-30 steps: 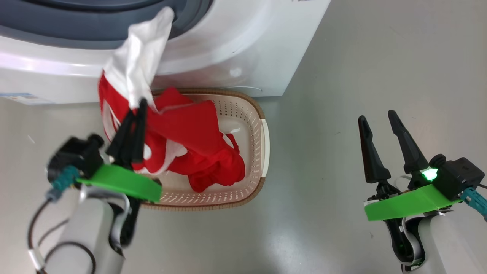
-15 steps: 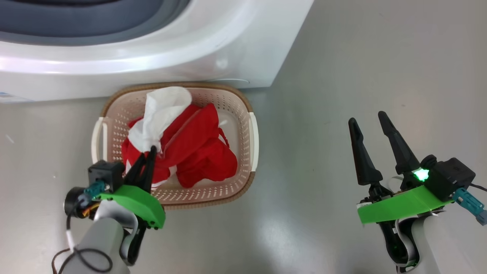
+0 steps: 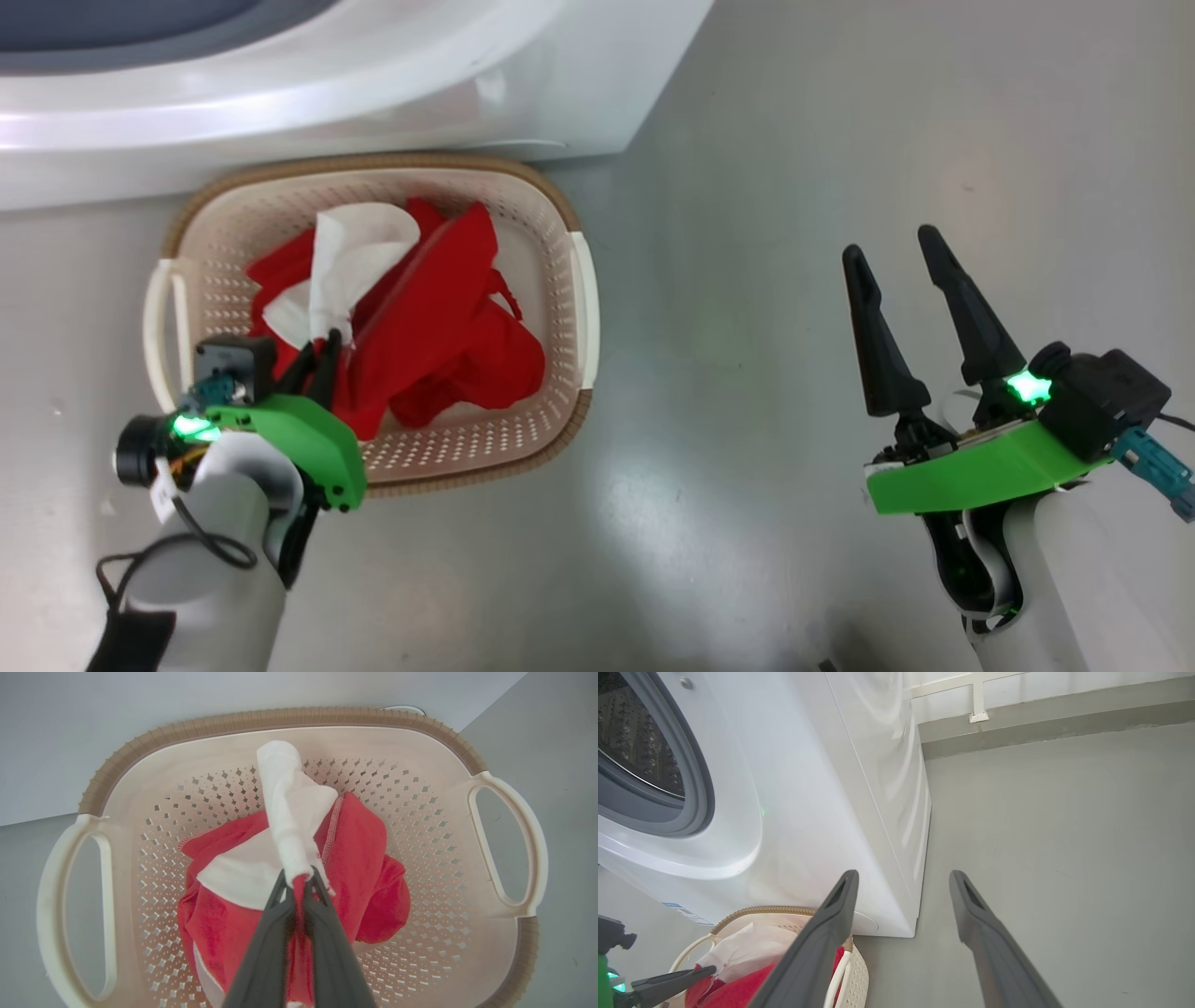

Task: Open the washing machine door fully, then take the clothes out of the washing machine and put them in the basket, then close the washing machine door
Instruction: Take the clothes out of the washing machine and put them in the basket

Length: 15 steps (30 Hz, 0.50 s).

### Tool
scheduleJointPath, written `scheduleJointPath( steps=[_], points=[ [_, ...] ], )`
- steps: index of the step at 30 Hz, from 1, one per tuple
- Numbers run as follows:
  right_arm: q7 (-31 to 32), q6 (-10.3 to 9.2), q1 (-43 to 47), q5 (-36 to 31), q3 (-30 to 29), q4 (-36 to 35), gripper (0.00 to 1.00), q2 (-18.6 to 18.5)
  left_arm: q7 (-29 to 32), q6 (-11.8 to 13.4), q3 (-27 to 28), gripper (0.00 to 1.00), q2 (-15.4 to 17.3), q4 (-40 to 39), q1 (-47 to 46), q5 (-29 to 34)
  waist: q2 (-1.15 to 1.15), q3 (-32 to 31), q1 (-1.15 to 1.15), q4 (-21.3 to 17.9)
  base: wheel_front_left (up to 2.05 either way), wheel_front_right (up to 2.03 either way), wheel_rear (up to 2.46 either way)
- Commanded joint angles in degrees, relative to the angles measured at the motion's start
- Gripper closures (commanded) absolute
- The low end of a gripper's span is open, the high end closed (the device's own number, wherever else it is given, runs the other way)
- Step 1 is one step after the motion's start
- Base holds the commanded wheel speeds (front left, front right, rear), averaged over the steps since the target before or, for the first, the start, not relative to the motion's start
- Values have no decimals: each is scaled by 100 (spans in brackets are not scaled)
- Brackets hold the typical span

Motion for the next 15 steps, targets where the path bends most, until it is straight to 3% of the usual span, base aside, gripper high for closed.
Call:
scheduleJointPath(
  steps=[1,4,5,6,7,8,9,10,11,15],
  points=[
    [-37,28,2,119,145,-145,0,4,-53,-17,102,100,191,44,-48,48,0,133,0,-108,0,0,0],
    [-37,28,-36,131,159,-146,0,4,-53,-27,93,100,185,188,-154,16,0,174,0,-137,0,0,0],
    [-37,28,-50,138,165,-145,0,4,-53,-31,86,95,180,255,-197,-7,0,190,0,-150,0,0,0],
    [-37,28,-72,156,166,-149,0,4,-53,-36,73,64,187,326,-265,-48,0,217,0,-174,0,0,0],
    [-37,28,-80,164,161,-152,0,4,-53,-37,54,53,180,344,-284,-78,0,227,0,-180,0,0,0],
    [-37,28,-86,168,157,-154,0,4,-53,-37,30,29,176,356,-302,-109,0,233,0,-183,0,0,0],
    [-37,28,-86,168,157,-154,0,4,-53,-37,30,29,176,356,-302,-109,0,233,0,-183,0,0,0],
    [-37,28,-90,170,155,-154,0,4,-53,-38,9,7,176,357,-316,-145,0,234,0,-184,0,0,0],
    [-37,28,-92,171,151,-151,0,4,-53,-38,-16,0,179,347,-324,-175,0,230,0,-181,0,0,0],
    [-37,28,-81,165,111,-122,0,4,-53,-39,-74,0,198,272,-302,-305,0,159,0,-153,0,0,0]
  ],
)
